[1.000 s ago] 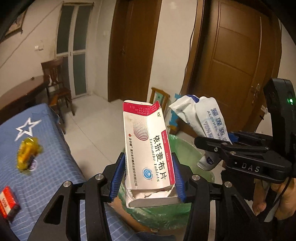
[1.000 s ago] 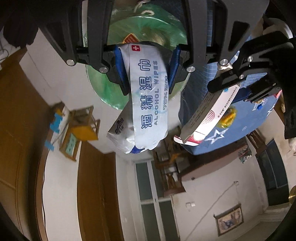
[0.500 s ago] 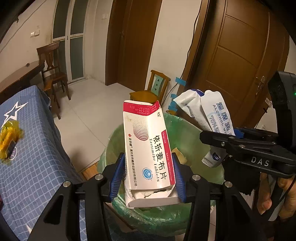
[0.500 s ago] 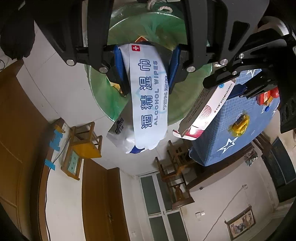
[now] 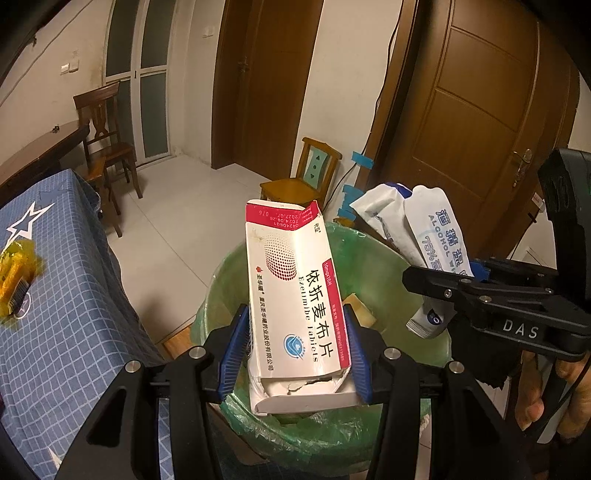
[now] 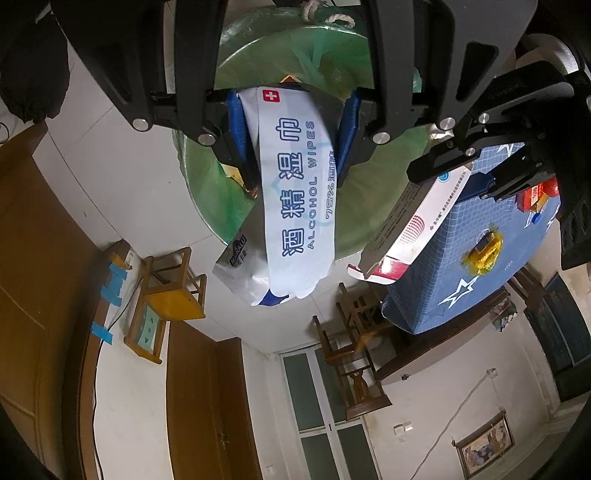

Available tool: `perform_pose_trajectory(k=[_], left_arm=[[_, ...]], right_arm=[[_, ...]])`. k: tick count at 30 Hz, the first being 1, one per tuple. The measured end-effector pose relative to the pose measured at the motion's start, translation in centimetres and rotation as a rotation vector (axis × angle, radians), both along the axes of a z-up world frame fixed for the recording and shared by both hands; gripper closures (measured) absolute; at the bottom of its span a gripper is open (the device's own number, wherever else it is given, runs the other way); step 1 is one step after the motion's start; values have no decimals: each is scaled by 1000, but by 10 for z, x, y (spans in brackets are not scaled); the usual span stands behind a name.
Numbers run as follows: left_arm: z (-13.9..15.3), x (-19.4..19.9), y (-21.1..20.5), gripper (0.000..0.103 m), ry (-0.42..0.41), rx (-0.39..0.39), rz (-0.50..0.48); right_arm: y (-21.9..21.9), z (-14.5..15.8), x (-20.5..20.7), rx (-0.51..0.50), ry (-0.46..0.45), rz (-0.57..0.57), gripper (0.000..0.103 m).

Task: Collect trash
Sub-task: 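Open both tools to drop the box and wipes into the bin, then swing both open tools back over the table toward the remaining trash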

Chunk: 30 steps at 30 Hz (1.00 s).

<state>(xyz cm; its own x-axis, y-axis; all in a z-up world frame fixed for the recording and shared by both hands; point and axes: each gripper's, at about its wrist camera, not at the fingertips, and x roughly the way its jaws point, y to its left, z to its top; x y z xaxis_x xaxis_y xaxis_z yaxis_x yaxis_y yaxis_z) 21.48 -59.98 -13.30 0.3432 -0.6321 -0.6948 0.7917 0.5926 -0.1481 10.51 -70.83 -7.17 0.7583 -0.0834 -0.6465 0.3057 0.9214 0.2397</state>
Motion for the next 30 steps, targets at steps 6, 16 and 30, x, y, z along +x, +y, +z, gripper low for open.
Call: perform_pose_trajectory(k=[6, 16, 30], left_arm=[[1, 2, 1, 52, -3, 1, 3], [4, 3, 2, 47, -6, 3, 8], [-2, 13, 6, 40, 9, 24, 22]], right_arm=[[0, -3, -2, -3, 2, -1, 64], [-1, -2, -1, -2, 1, 3, 63], [-3, 3, -7, 17, -37, -2, 50]])
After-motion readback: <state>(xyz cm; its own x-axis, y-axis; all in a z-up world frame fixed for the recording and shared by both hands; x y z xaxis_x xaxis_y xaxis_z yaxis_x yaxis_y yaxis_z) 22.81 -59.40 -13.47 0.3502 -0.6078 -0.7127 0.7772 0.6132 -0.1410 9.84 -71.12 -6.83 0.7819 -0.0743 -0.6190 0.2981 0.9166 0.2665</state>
